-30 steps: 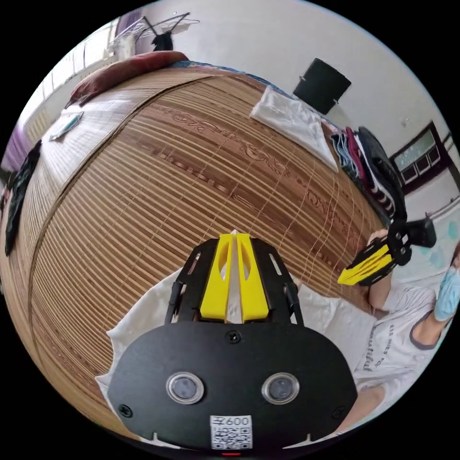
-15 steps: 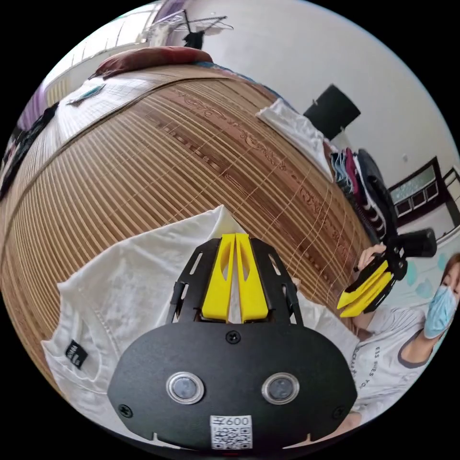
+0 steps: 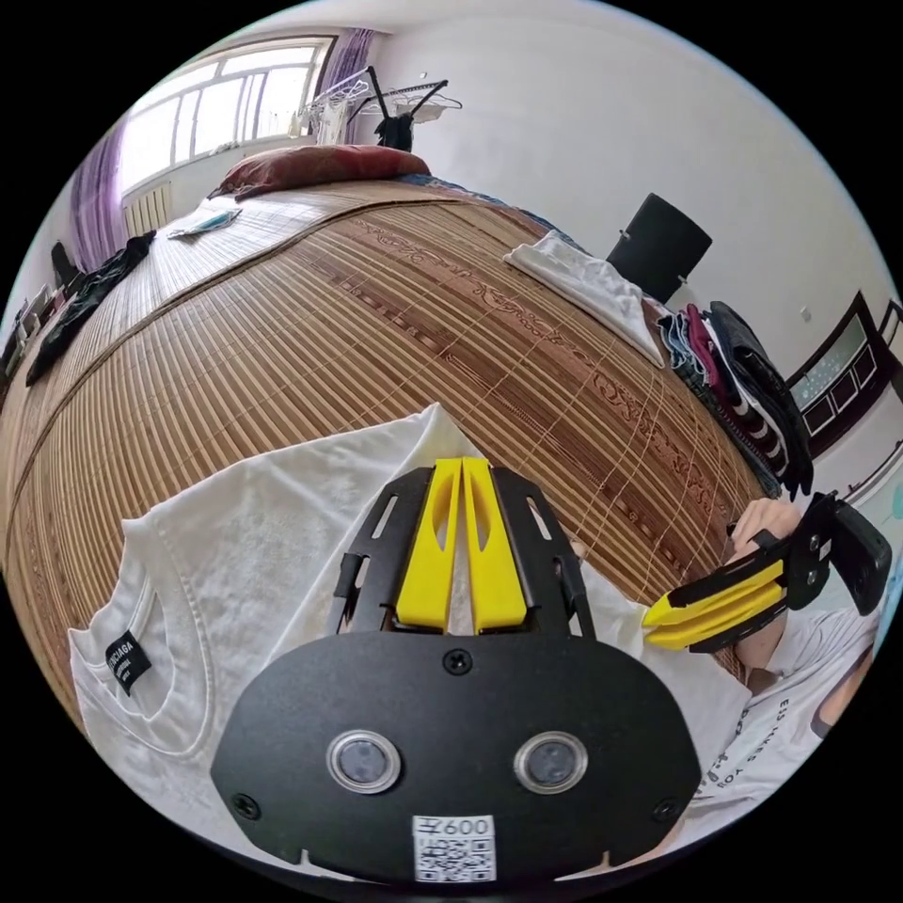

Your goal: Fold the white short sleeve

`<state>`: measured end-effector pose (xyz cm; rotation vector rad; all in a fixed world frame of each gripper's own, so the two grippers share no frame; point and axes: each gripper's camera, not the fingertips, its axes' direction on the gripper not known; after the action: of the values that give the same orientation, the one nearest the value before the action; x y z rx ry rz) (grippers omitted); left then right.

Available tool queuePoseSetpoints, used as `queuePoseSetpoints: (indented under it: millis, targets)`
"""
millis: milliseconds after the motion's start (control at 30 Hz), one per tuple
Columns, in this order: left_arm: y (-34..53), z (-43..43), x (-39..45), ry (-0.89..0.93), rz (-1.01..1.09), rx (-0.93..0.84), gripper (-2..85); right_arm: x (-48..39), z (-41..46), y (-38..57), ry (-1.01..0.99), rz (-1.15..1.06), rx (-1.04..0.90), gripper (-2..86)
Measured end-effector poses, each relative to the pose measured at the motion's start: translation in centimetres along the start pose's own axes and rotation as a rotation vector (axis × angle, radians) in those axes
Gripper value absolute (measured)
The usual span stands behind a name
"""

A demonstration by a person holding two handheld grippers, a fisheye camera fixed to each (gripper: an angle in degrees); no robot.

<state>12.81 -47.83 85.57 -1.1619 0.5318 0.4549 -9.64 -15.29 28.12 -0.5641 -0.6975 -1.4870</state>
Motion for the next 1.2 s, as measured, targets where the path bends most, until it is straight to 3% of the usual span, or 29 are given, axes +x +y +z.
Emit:
queuePoseSetpoints:
  millis: [433,1200]
  targets:
    - [1.1,2.8,-4.1,0.153,-0.082,0.003,0.7,-2.8,-0.7,-0.4,0.011,-0.068,0.037,2.5]
    - [2.3,6.6,-2.4,0.142,-0.101,0.005,0.5,-0.1,-1.4,-0.3,-0.004,0.005,0.026,-0.9]
